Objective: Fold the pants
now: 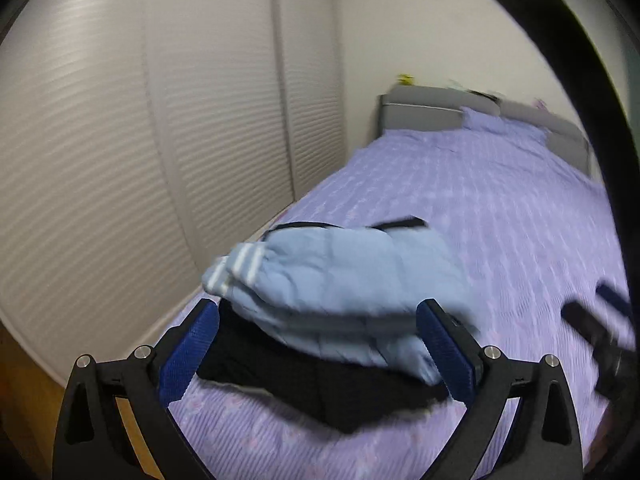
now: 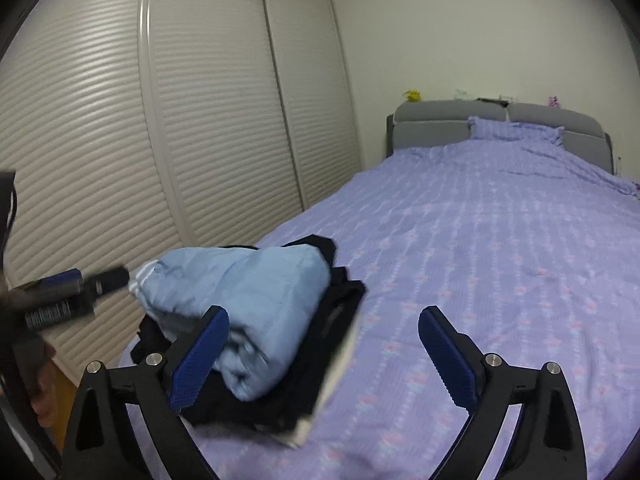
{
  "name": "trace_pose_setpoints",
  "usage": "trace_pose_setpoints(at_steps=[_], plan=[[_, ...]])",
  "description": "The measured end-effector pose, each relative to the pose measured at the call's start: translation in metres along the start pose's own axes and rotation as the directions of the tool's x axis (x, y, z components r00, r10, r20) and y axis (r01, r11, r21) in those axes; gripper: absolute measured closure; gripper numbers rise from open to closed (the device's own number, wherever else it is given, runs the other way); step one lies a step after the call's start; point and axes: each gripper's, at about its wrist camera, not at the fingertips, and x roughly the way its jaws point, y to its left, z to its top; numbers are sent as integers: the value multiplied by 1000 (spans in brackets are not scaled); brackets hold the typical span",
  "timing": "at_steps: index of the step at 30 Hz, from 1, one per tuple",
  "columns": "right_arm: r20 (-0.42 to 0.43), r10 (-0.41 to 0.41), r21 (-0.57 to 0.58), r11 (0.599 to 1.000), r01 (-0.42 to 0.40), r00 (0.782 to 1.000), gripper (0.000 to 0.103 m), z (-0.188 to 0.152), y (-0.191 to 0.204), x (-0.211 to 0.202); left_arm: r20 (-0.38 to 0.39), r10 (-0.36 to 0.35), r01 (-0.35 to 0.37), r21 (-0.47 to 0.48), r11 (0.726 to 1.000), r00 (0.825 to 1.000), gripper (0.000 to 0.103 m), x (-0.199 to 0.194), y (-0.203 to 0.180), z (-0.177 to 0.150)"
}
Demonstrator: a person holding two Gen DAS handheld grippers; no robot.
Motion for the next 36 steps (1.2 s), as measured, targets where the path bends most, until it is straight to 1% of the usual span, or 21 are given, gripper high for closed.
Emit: trace_pose_setpoints(at_steps=[1,5,7,9,12,13,16,19,24,29,32,36], plan=[[-3,-7,-6,1000,7,1000,6,-3,-7,-13,5,-10,10,30,999,1000,0,-13,-10,-8],[-13,-38,-28,999,38,999,6,-18,-35,-63,-5,-45,46,82,996,999,0,-56,-39,-31],[-25,-43,-40,998,42,999,6,-26,-48,-87,7,-88,87,83,993,996,0,-81,-52,-39],[-40,-57,-42,998,55,998,6,-34,-64,-115,9,-114,113,87,990,993,0,-101,-63,-46],[-46,-75,-23,997,74,996,6,-45,-82,-155,28,-159,156,99,983,987,0,-128,-82,-55],[-46,-78,-21,997,77,996,6,-48,-87,-166,34,-175,171,102,980,984,0,-135,-95,-58],[-47,-130,-32,991,128,990,6,-62,-101,-205,47,-223,216,126,968,974,0,-162,-117,-69],[-40,-157,-27,987,156,987,6,-71,-114,-240,35,-268,261,132,956,963,0,-179,-143,-78],[9,-219,-12,976,219,976,6,-87,-132,-295,-1,-331,328,133,935,944,0,-204,-179,-93],[6,-237,34,971,237,971,6,-104,-154,-337,-6,-375,372,126,920,927,0,-231,-208,-107],[5,-254,52,966,253,967,6,-117,-169,-361,5,-378,374,131,918,926,0,-242,-225,-115],[-6,-267,78,961,267,964,6,-133,-189,-382,14,-379,372,159,915,925,0,-258,-251,-129]])
